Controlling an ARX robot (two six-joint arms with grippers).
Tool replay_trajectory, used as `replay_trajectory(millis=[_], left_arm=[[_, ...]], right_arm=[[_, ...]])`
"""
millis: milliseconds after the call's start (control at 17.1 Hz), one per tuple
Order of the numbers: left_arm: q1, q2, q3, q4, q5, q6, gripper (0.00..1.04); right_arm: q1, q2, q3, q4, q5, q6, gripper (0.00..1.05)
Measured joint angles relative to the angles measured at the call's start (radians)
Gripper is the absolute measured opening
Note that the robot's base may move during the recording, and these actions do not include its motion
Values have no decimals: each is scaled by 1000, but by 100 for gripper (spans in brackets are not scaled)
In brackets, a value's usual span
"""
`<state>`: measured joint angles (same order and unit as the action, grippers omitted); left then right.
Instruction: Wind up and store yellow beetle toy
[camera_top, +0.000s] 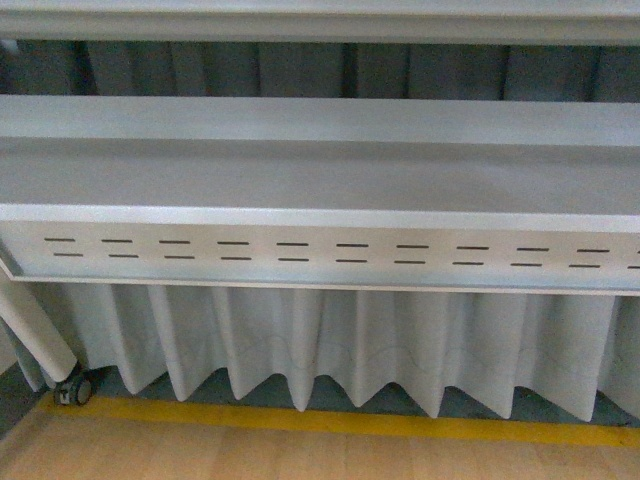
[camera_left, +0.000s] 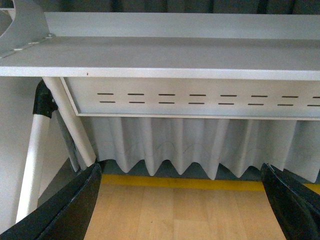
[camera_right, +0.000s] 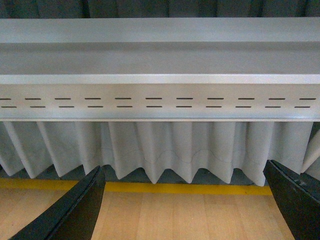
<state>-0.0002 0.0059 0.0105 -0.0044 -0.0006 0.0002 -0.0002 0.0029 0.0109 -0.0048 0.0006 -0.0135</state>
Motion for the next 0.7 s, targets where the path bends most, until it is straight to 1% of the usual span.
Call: replay_trajectory(millis=[701], left_arm=[[0, 0, 0, 0, 0, 0, 98]], right_arm=[[0, 0, 0, 0, 0, 0, 98]])
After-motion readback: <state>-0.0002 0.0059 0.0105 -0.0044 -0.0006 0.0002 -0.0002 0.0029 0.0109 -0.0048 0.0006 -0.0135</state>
